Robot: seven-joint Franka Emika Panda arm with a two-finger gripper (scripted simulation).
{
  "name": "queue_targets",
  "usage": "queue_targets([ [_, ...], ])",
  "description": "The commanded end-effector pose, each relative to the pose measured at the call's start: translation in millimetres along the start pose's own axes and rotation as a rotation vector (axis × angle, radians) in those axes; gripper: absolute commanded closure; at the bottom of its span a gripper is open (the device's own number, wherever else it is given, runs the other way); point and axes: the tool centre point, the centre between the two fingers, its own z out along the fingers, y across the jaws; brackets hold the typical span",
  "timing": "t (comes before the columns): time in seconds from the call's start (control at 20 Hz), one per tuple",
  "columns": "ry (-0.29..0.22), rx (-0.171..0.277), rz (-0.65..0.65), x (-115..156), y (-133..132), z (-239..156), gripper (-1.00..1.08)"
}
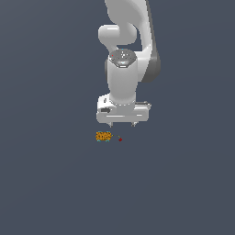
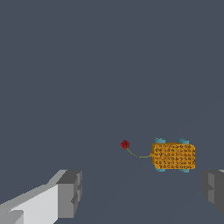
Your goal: Pick up the object and move it to a goal position.
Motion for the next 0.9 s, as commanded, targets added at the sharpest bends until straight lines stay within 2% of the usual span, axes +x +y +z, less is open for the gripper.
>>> queue_targets([
  [0.0,0.000,0.000,0.000,0,0,0,-0.92],
  [0.45,-0.009,-0.033,0.026,-5,28,-4,-0.92],
  [0.85,-0.010,-0.034,0.014,-5,29,-3,-0.92],
])
